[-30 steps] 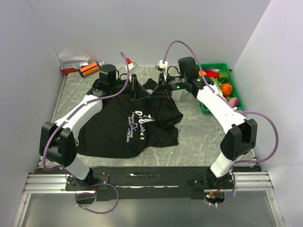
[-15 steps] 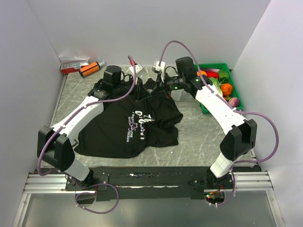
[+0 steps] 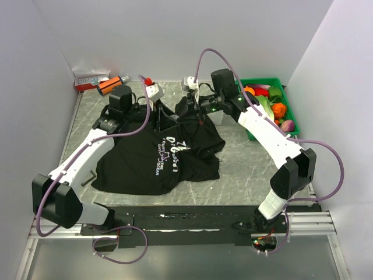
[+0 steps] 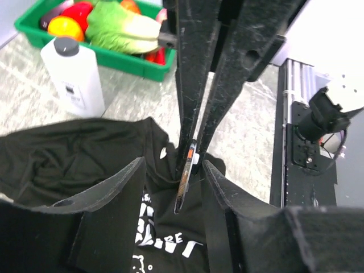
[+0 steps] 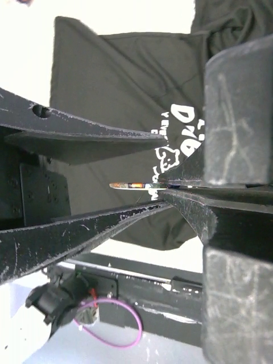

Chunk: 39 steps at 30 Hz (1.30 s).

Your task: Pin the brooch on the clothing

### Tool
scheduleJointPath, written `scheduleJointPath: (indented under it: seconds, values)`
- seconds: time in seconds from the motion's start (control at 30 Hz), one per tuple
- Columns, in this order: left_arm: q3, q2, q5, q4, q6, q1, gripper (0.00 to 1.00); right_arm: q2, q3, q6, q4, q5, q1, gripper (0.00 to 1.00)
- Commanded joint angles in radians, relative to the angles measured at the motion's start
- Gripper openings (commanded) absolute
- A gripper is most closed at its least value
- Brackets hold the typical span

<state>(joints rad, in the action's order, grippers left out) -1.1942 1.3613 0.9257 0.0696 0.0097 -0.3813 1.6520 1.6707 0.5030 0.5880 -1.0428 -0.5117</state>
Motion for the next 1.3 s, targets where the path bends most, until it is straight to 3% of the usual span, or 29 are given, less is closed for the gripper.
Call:
scheduleJointPath:
  seconds: [0.0, 0.2, 0.4, 0.83, 0.93, 1.27]
  values:
    - [0.027, -0.039, 0.085, -0.071, 0.004, 0.015, 0.48, -0.029, 0.043, -0.004, 0.036, -0.092, -0.004, 0.0]
    - [0.074, -0.071, 0.153, -0.125, -0.069, 0.048, 0.43, -0.038, 0.031, -0.029, 0.021, -0.086, -0.005, 0.0]
    - [0.087, -0.097, 0.206, -0.071, -0.048, 0.087, 0.41, -0.047, 0.014, -0.032, 0.022, -0.085, -0.002, 0.0]
    - [0.159, -0.099, 0.28, -0.368, -0.319, 0.091, 0.35, -0.047, -0.022, -0.145, -0.065, -0.086, 0.004, 0.0]
    - [0.165, -0.087, 0.285, -0.444, -0.392, 0.091, 0.27, -0.046, -0.032, -0.184, -0.096, -0.092, 0.002, 0.0]
    - [0.165, -0.079, 0.277, -0.424, -0.376, 0.082, 0.24, -0.05, -0.055, -0.244, -0.143, -0.095, 0.002, 0.0]
